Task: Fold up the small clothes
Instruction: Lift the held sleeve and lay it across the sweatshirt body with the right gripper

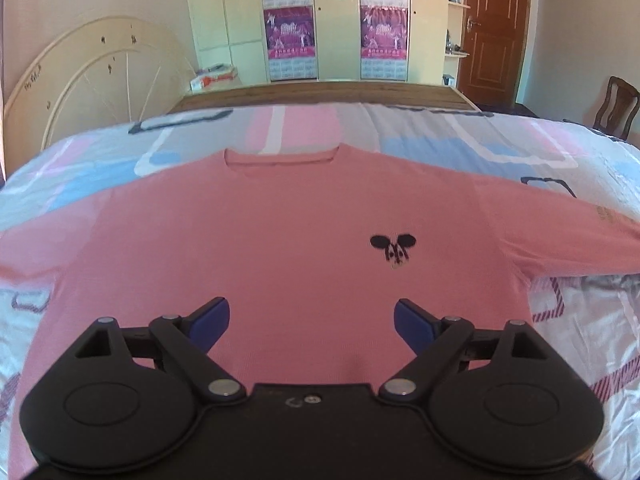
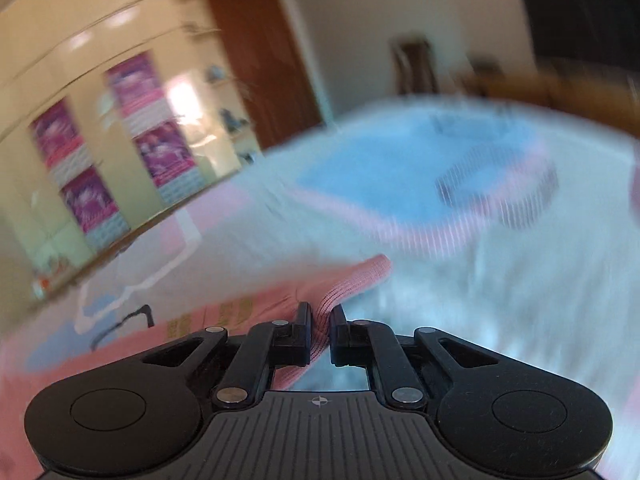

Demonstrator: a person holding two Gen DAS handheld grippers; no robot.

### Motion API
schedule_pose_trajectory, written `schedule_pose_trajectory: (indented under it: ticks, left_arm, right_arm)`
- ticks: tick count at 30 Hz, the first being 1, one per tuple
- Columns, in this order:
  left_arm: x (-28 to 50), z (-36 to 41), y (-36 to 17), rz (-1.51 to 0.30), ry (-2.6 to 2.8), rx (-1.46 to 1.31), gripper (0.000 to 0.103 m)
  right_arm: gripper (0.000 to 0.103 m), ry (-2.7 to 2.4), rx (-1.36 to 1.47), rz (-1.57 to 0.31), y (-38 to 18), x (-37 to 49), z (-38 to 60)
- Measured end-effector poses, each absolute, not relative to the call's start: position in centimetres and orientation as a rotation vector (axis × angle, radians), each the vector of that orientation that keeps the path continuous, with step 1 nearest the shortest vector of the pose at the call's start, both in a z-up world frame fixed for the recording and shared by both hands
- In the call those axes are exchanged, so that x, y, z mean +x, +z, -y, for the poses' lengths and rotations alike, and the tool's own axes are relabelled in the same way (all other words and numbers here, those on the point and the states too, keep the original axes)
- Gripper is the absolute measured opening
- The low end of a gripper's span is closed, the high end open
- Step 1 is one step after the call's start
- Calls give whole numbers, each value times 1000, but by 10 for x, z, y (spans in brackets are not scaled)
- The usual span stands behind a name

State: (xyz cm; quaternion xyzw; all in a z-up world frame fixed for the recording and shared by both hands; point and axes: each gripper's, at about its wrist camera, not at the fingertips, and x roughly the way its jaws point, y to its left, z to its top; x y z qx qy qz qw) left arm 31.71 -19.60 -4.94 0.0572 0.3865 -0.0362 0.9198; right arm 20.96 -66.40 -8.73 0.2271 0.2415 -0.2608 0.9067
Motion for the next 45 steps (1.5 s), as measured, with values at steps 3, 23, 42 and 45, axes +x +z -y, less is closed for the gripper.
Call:
schedule_pose_trajectory:
  ticks: [3, 23, 42, 45]
  left_arm:
    - [318, 190, -49, -804, -70, 108, 90]
    - [353, 73, -69, -833, -39, -3, 93]
    - [366, -23, -74, -831, -40, -97, 84]
    - [376, -16, -74, -822, -97, -130, 80]
  right_arm:
    - [8, -548, 499, -661, -113, 227, 678]
    - [8, -228, 263, -545, -32, 303, 479]
    - [10, 338, -101, -696, -109, 385, 162]
    - [22, 345, -117, -656, -112, 376, 153]
